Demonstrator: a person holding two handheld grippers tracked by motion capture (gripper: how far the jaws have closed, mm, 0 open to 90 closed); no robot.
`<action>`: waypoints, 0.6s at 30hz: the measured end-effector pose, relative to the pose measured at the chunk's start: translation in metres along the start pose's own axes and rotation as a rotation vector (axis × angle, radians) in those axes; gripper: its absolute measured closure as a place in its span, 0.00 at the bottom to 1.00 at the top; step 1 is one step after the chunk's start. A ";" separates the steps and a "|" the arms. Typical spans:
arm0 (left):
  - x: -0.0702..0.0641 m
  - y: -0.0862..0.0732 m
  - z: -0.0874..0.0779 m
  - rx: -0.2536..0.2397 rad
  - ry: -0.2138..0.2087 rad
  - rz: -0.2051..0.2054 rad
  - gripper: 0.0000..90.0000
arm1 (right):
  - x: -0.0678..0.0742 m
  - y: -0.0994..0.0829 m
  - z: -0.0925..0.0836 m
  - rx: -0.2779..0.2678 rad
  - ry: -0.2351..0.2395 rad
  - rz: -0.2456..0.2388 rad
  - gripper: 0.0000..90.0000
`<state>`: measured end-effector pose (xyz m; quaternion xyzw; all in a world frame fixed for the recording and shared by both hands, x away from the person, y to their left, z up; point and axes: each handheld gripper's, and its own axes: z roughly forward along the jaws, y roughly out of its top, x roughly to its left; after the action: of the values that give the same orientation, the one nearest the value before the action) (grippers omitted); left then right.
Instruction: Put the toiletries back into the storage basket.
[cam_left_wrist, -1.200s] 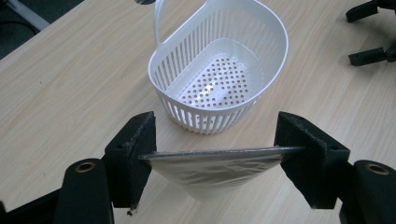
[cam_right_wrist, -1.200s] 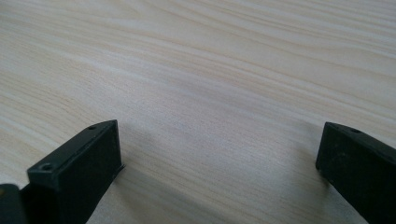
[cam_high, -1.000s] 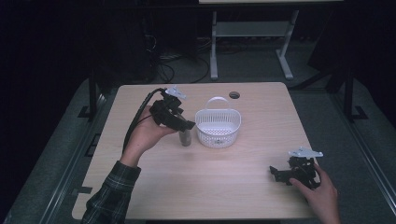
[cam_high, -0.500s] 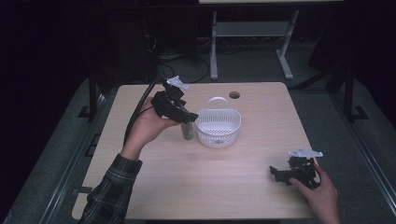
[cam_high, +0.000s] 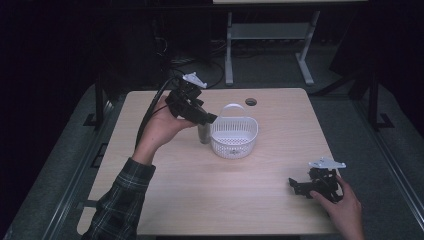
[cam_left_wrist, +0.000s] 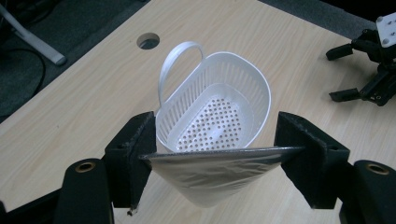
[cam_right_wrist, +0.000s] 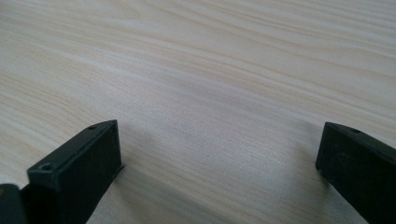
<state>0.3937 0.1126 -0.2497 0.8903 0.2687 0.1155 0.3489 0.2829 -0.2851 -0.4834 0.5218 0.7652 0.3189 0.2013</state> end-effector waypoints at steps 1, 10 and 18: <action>0.000 0.002 0.000 -0.003 -0.001 0.003 0.33 | 0.000 0.000 0.000 0.000 0.000 0.000 0.00; 0.000 0.015 0.001 -0.016 -0.006 0.011 0.33 | 0.000 0.000 0.000 0.000 0.000 0.000 0.00; 0.000 0.022 0.009 -0.028 -0.006 0.011 0.33 | 0.000 0.000 0.000 0.000 0.000 0.000 0.00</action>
<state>0.4056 0.0938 -0.2409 0.8872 0.2613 0.1183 0.3614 0.2829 -0.2852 -0.4834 0.5217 0.7653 0.3188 0.2013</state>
